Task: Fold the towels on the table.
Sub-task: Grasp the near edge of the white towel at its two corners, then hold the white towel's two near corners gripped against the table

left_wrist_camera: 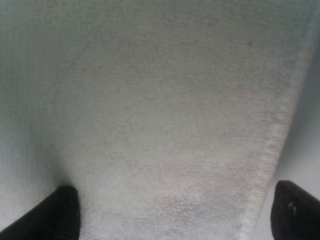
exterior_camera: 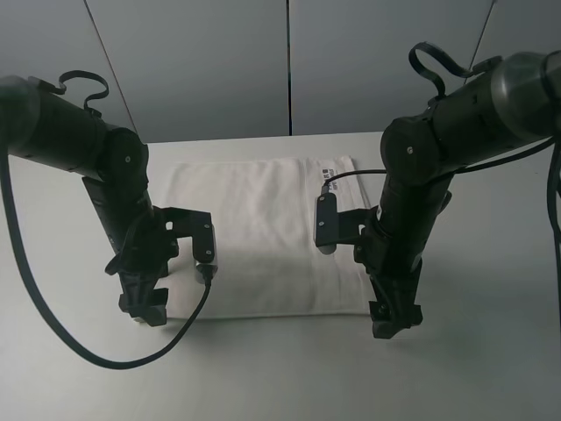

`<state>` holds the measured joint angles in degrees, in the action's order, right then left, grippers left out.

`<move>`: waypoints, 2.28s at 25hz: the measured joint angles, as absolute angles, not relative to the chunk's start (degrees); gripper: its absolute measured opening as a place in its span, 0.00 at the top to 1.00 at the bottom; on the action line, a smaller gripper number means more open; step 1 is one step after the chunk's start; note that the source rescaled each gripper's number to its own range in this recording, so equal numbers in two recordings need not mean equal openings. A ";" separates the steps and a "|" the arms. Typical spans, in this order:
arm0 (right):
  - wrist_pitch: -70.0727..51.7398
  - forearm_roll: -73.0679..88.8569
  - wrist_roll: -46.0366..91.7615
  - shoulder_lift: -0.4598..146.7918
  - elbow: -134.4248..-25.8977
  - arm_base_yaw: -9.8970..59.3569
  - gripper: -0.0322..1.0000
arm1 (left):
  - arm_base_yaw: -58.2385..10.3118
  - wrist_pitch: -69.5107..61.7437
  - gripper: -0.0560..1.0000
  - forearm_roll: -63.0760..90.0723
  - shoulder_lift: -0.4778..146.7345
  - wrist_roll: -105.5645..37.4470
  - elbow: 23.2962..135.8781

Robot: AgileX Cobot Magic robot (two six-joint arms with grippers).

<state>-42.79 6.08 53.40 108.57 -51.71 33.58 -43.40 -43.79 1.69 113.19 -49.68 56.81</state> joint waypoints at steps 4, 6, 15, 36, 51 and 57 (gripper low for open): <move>-40.32 3.36 53.53 108.69 -50.37 33.58 0.00 | -43.40 -43.79 0.01 1.48 113.19 -49.68 56.81; -39.74 2.66 53.62 108.80 -50.12 33.61 0.00 | -43.40 -43.69 0.01 1.48 113.19 -49.68 56.81; -36.72 1.12 53.62 109.30 -50.10 34.45 0.00 | -43.40 -43.69 0.01 1.27 113.19 -49.68 56.81; -29.96 -0.66 53.76 108.84 -46.62 34.61 0.42 | -43.40 -43.46 0.01 1.27 113.23 -49.57 56.81; -27.97 -0.88 53.76 108.61 -46.14 34.72 0.97 | -43.40 -43.27 0.01 1.16 113.23 -48.44 56.81; -27.97 -0.88 53.76 108.61 -46.14 34.72 0.97 | -43.40 -42.30 0.17 0.00 113.35 -48.03 56.81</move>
